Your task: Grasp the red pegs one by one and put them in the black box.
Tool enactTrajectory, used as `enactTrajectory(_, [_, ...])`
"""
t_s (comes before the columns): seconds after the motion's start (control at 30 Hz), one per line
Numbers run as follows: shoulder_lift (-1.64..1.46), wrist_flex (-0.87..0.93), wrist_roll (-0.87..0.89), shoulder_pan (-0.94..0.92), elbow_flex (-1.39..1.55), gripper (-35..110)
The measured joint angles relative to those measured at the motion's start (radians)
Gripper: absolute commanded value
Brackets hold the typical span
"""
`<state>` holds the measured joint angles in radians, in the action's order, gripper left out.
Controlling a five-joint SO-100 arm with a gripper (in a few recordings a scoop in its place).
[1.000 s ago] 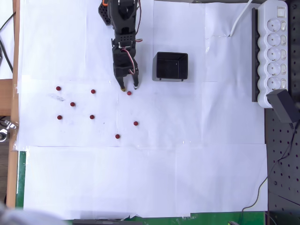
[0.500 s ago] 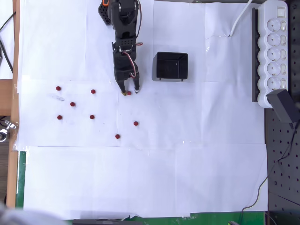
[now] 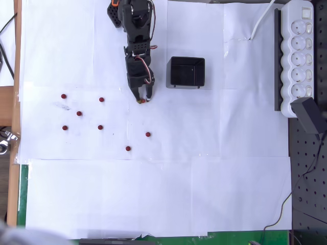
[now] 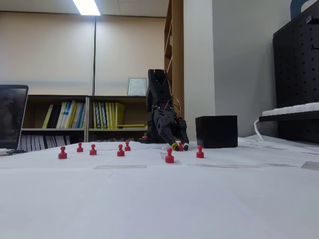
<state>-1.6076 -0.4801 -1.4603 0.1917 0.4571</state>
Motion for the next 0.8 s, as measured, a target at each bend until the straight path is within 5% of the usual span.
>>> enactTrajectory(0.33, [0.172,0.187,-0.129,-0.020,0.061,0])
enactTrajectory(0.8, [0.446,1.657,-0.650,0.206,0.841,0])
